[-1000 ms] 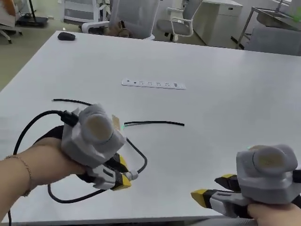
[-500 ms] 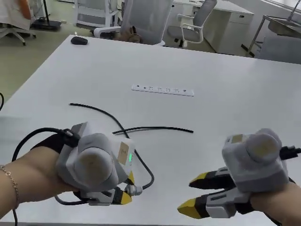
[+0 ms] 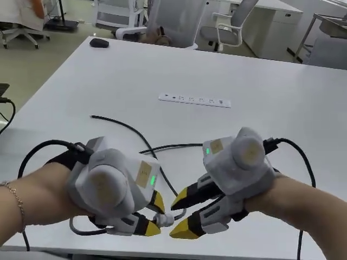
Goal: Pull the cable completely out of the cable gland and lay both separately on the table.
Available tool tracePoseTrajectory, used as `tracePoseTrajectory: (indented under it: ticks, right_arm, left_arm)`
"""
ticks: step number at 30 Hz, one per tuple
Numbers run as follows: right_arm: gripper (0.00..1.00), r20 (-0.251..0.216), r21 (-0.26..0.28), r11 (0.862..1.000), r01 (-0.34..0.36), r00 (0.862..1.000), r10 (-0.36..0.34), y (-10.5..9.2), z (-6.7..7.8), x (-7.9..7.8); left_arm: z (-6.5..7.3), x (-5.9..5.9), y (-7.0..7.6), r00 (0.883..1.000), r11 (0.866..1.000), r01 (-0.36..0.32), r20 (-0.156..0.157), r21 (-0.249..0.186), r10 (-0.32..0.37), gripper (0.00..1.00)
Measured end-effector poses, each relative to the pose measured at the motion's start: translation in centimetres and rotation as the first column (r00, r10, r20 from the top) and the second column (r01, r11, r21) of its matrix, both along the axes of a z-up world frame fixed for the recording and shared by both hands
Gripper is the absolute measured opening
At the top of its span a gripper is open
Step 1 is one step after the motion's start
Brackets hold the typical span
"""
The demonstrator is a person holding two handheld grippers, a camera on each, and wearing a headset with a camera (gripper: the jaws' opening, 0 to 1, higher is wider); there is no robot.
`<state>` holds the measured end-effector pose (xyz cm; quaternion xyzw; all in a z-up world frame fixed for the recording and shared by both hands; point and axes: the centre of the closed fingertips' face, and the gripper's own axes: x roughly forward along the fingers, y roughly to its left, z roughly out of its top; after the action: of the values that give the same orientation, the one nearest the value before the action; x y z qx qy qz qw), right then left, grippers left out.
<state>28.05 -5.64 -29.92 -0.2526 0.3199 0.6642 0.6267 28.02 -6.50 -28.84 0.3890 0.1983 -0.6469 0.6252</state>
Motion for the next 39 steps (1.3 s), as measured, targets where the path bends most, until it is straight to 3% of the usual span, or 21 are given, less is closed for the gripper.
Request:
tracePoseTrajectory:
  ticks: [4,6,7,9,11,12,13,15,18,19,23,25,26,27,28,30,33,34,36,37,39]
  right_arm:
    - [0.2,-0.001,0.007,1.0,-0.028,1.0,0.029,0.4,-0.2,-0.2]
    - [0.14,-0.002,-0.009,0.999,-0.044,0.999,0.044,0.2,-0.7,-0.6]
    - [0.14,0.004,-0.014,0.999,-0.04,0.999,0.04,0.2,-0.9,-0.5]
    - [0.14,0.021,-0.023,0.999,-0.033,0.999,0.034,0.0,-1.1,-0.4]
    - [0.14,0.041,-0.026,0.999,-0.034,0.999,0.035,-0.1,-1.2,-0.4]
    - [0.13,0.05,-0.029,0.999,-0.034,0.998,0.035,-0.2,-1.3,-0.4]
    - [0.13,0.063,-0.032,0.999,-0.038,0.997,0.04,-0.2,-1.3,-0.4]
    - [0.13,0.099,-0.041,0.999,-0.035,0.994,0.039,-0.3,-1.5,-0.3]
    - [0.13,0.184,-0.057,0.998,-0.022,0.982,0.032,-0.2,-1.6,0.3]
    - [0.13,0.209,-0.058,0.998,-0.017,0.978,0.029,-0.2,-1.5,0.5]
    - [0.13,0.315,-0.069,0.997,0.014,0.949,0.008,-0.3,-1.3,1.2]
    - [0.13,0.359,-0.073,0.997,0.022,0.933,0.005,-0.2,-1.2,1.4]
    - [0.13,0.382,-0.074,0.997,0.023,0.924,0.007,-0.2,-1.1,1.6]
    - [0.13,0.411,-0.077,0.997,0.03,0.911,0.004,-0.2,-0.9,1.8]
    - [0.13,0.435,-0.08,0.996,0.029,0.9,0.009,-0.2,-0.8,1.9]
    - [0.13,0.483,-0.089,0.996,0.022,0.875,0.024,0.0,-0.6,2.1]
    - [0.13,0.489,-0.078,0.996,0.035,0.872,0.008,0.1,-0.6,2.4]
    - [0.14,0.474,-0.067,0.997,0.042,0.881,-0.005,0.2,-0.8,2.5]
    - [0.14,0.405,-0.045,0.997,0.067,0.913,-0.043,0.3,-1.2,2.2]
    - [0.15,0.396,-0.039,0.997,0.066,0.917,-0.045,0.3,-1.3,2.2]
    - [0.17,0.393,-0.043,0.997,0.063,0.919,-0.041,0.1,-1.5,2.2]
  left_arm:
    - [-0.1,0.1,-0.5,0.998,0.998,-0.04,-0.046,-0.046,0.038,0.18]
    - [-0.5,0.2,-0.5,0.995,0.997,-0.065,-0.074,-0.048,0.061,0.18]
    - [-0.7,0.1,-0.6,0.99,0.994,-0.09,-0.113,-0.057,0.083,0.18]
    - [-0.7,0.1,-0.7,0.986,0.991,-0.114,-0.133,-0.066,0.104,0.18]
    - [-0.8,0.0,-0.9,0.974,0.986,-0.146,-0.187,-0.082,0.129,0.18]
    - [-0.8,0.1,-0.9,0.972,0.985,-0.151,-0.192,-0.086,0.132,0.17]
    - [-0.9,-0.1,-1.0,0.959,0.979,-0.181,-0.236,-0.092,0.155,0.17]
    - [-1.0,0.2,-1.0,0.942,0.971,-0.219,-0.28,-0.101,0.183,0.17]
    - [-1.1,0.5,-0.9,0.897,0.949,-0.297,-0.371,-0.109,0.238,0.17]
    - [-1.1,0.6,-0.9,0.891,0.945,-0.306,-0.385,-0.115,0.242,0.17]
    - [-1.1,1.2,-0.8,0.837,0.91,-0.389,-0.469,-0.143,0.284,0.17]
    - [-0.9,1.5,-0.7,0.794,0.887,-0.436,-0.529,-0.15,0.301,0.17]
    - [-0.8,1.6,-0.7,0.76,0.87,-0.469,-0.571,-0.152,0.31,0.17]
    - [-0.7,1.7,-0.7,0.739,0.859,-0.489,-0.596,-0.153,0.315,0.17]
    - [-0.6,1.9,-0.6,0.702,0.843,-0.518,-0.635,-0.146,0.321,0.17]
    - [-0.3,2.0,-0.5,0.658,0.823,-0.55,-0.681,-0.144,0.321,0.17]
    - [-0.4,2.1,-0.3,0.663,0.82,-0.553,-0.675,-0.15,0.323,0.17]
    - [-0.4,2.1,-0.3,0.671,0.823,-0.548,-0.668,-0.152,0.323,0.17]
    - [-0.6,1.8,-0.3,0.729,0.849,-0.5,-0.612,-0.169,0.307,0.17]
    - [-0.6,1.6,-0.5,0.769,0.866,-0.465,-0.568,-0.184,0.292,0.17]
    - [-0.9,1.4,-0.6,0.81,0.886,-0.422,-0.519,-0.192,0.274,0.17]
